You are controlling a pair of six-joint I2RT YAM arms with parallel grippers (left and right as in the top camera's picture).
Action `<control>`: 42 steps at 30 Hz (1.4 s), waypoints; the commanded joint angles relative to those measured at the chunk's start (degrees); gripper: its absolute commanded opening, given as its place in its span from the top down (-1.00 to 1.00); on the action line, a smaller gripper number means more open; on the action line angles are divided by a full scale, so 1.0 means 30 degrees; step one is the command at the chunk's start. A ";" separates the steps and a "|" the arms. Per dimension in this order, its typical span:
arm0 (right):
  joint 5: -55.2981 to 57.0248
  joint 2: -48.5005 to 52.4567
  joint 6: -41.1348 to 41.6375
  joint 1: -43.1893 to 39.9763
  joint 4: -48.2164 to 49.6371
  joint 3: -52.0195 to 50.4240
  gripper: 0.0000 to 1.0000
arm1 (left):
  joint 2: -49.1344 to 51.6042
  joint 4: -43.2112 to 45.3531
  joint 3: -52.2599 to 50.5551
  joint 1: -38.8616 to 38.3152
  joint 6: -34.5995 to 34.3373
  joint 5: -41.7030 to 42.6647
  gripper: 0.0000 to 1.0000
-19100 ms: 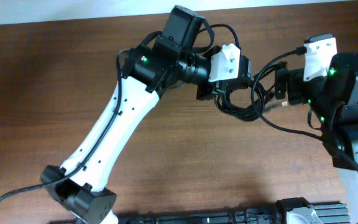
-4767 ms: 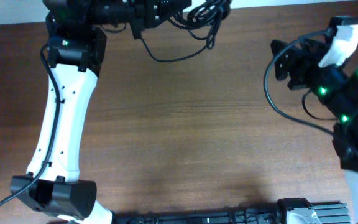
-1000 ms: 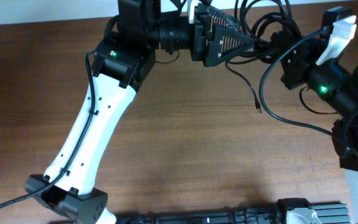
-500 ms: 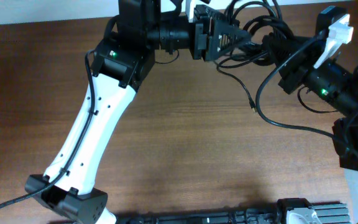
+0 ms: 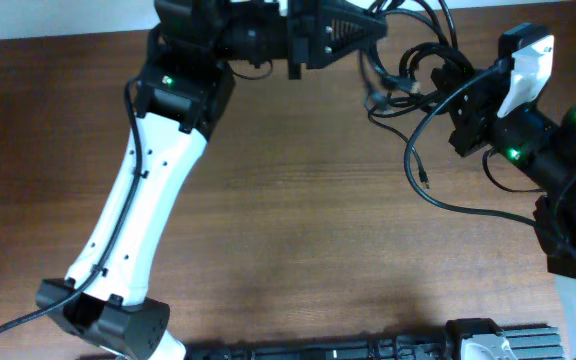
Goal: Untangle cables
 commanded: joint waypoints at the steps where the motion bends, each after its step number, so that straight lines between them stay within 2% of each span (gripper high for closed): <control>1: 0.1559 0.0066 0.0022 -0.0189 -0.0284 -0.0051 0.92 | -0.0590 0.0153 0.0423 0.1836 0.1938 0.0852 0.41; 2: 0.1151 0.0066 0.0022 -0.0189 -0.0284 -0.0044 0.93 | -0.0590 0.0160 0.0423 0.2164 0.1938 0.0845 -0.24; 3: 0.0648 0.0066 0.0022 -0.0189 -0.0284 -0.0044 0.92 | -0.0590 0.0168 0.0423 0.2470 0.1938 0.0838 -0.80; 4: 0.0255 0.0066 0.0022 -0.0189 -0.0277 -0.0044 0.92 | -0.0583 0.0153 0.0423 0.2630 0.1945 0.0758 -0.98; 8: -0.0087 0.0066 0.0503 -0.0189 -0.0197 -0.0044 0.92 | -0.0583 0.0146 0.0423 0.2739 0.2215 0.1290 -0.98; 12: -0.1603 0.0066 0.2747 -0.0189 0.0466 -0.0044 0.93 | -0.0583 -0.0539 0.0423 0.2681 0.5923 0.4925 -0.98; 15: -0.4262 0.0066 0.3810 -0.0189 0.1749 -0.0044 0.92 | -0.0583 -0.3526 0.0423 0.2215 0.9129 0.5064 -0.98; 17: -0.4466 0.0066 0.4561 -0.0189 0.2011 -0.0044 0.92 | -0.0583 -0.5683 0.0423 0.1617 1.1839 0.5071 -0.99; 23: -0.4889 0.0066 0.4561 -0.0189 0.2004 -0.0044 0.92 | -0.0583 -0.7715 0.0423 -0.0087 1.6779 0.5042 -0.99; 28: -0.6513 0.0066 0.4561 -0.0189 0.2346 -0.0044 0.92 | -0.0452 -0.7854 0.0423 -0.0372 1.7507 0.4743 -0.99; 32: -0.7111 0.0066 0.4561 -0.0189 0.2703 -0.0044 0.92 | -0.0255 -0.8510 0.0423 -0.0444 1.7493 0.2324 -1.00; 37: -0.7475 0.0066 0.4561 -0.0189 0.2892 -0.0044 0.92 | -0.0255 -0.8561 0.0423 -0.1610 1.7500 0.2135 -0.99; 39: -0.7694 0.0066 0.4554 -0.0189 0.2892 -0.0044 0.92 | -0.0255 -0.8721 0.0423 -0.2157 1.7493 0.0087 -1.00; 40: -0.7803 0.0066 0.4546 -0.0189 0.2892 -0.0044 0.92 | -0.0255 -0.8728 0.0423 -0.2244 1.7493 -0.0102 -0.91; 41: -0.7803 0.0066 0.4546 -0.0189 0.2878 -0.0044 0.92 | -0.0255 -0.8721 0.0423 -0.2273 1.7493 -0.0066 -0.71; 42: -0.7796 0.0066 0.4466 -0.0189 0.2878 -0.0044 0.92 | -0.0255 -0.8714 0.0423 -0.2280 1.7493 -0.0044 -0.06</control>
